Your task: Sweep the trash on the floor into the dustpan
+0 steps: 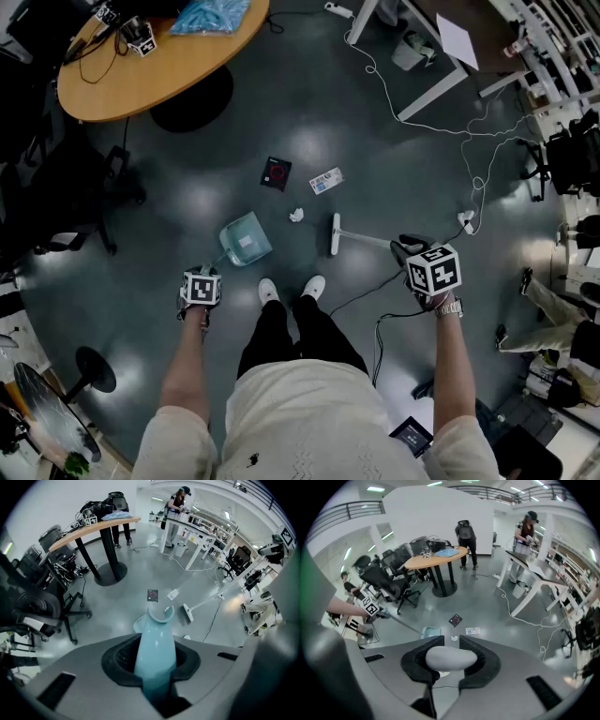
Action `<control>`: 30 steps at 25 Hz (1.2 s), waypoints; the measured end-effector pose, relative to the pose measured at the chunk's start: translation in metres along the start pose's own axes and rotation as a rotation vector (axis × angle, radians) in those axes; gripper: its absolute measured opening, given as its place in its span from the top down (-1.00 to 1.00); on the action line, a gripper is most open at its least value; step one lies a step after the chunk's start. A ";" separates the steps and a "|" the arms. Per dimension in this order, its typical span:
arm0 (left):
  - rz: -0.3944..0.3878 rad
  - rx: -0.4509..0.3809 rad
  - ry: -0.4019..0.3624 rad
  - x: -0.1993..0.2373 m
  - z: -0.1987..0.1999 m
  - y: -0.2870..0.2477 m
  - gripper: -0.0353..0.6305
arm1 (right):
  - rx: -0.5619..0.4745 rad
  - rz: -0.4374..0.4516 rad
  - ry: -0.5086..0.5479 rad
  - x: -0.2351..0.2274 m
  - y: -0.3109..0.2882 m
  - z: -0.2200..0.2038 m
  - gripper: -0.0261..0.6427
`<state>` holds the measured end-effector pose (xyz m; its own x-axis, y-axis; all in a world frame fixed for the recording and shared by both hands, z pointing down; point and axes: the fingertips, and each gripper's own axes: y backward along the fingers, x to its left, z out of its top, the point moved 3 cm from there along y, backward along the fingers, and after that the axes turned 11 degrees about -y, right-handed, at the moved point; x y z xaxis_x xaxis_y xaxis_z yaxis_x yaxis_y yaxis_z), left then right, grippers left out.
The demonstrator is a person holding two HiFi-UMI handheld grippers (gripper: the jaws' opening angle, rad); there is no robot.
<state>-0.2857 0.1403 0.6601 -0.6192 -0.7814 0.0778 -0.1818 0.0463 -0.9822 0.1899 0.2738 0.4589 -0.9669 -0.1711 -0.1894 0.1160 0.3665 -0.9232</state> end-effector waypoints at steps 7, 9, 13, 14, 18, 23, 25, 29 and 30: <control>0.031 0.014 0.011 0.028 0.029 -0.027 0.62 | -0.125 0.047 0.170 0.086 -0.054 0.024 0.58; 0.063 0.022 -0.003 0.036 0.032 -0.025 0.62 | -0.154 0.079 0.186 0.109 -0.062 0.025 0.58; 0.078 0.028 -0.014 0.045 0.027 -0.024 0.62 | -0.212 0.175 0.230 0.153 -0.067 0.027 0.58; 0.070 0.028 -0.009 0.046 0.024 -0.025 0.62 | -0.221 0.206 0.247 0.165 -0.068 0.028 0.58; 0.026 0.006 0.017 0.039 0.015 -0.033 0.62 | -0.264 0.332 0.246 0.204 -0.066 0.032 0.58; 0.025 -0.011 0.014 0.036 0.008 -0.034 0.62 | -0.272 0.424 0.170 0.238 -0.070 0.034 0.58; 0.022 -0.017 0.016 0.036 0.004 -0.033 0.62 | -0.254 0.442 0.159 0.248 -0.072 0.032 0.58; 0.015 -0.020 0.020 0.037 -0.004 -0.034 0.62 | -0.256 0.475 0.185 0.261 -0.065 0.030 0.58; 0.014 -0.022 0.020 0.037 -0.005 -0.034 0.62 | -0.263 0.480 0.192 0.262 -0.060 0.031 0.58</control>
<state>-0.3063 0.1135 0.6969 -0.6369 -0.7680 0.0673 -0.1893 0.0712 -0.9793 -0.0638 0.1788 0.4549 -0.8469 0.2306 -0.4791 0.5147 0.5815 -0.6300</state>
